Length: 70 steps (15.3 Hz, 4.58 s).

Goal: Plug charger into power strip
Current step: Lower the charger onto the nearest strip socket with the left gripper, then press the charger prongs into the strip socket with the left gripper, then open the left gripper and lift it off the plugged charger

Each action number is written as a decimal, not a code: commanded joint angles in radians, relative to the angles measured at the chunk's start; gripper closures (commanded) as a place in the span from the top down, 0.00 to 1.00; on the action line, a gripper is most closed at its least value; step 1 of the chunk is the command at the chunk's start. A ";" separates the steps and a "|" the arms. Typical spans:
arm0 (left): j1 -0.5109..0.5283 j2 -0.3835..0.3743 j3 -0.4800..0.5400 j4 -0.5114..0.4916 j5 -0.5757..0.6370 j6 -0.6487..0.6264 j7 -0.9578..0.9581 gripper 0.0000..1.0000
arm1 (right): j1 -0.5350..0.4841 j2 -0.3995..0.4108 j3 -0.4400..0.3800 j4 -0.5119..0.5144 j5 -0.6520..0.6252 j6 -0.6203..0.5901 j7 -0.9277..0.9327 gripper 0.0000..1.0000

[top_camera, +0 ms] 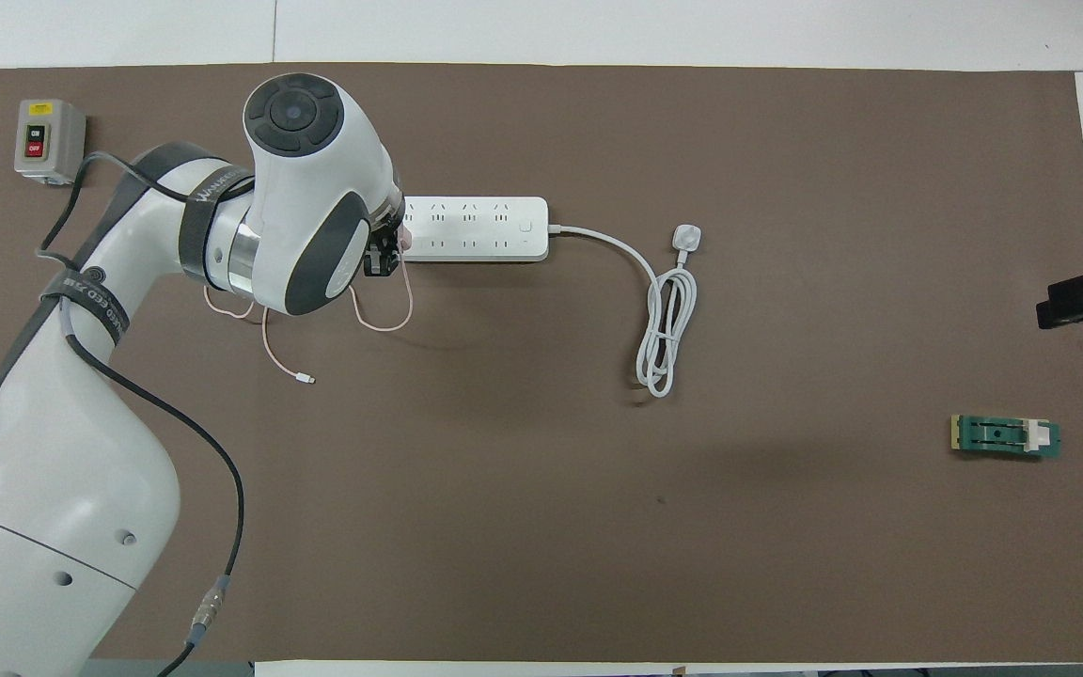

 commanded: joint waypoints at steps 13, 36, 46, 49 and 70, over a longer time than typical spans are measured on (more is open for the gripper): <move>-0.033 0.059 0.005 0.056 0.074 -0.034 -0.053 0.00 | -0.007 -0.020 0.009 -0.018 0.019 -0.009 0.014 1.00; -0.021 0.059 0.006 0.010 0.074 -0.027 -0.010 0.00 | -0.007 -0.020 0.009 -0.018 0.017 -0.009 0.014 1.00; -0.013 0.057 0.006 -0.004 0.073 -0.030 0.017 0.00 | -0.007 -0.020 0.009 -0.018 0.019 -0.009 0.014 1.00; -0.012 0.057 0.006 -0.004 0.073 -0.030 0.017 0.00 | -0.007 -0.020 0.009 -0.018 0.019 -0.009 0.014 1.00; 0.065 -0.122 -0.001 -0.042 0.069 -0.017 0.032 1.00 | -0.007 -0.020 0.009 -0.018 0.017 -0.009 0.014 1.00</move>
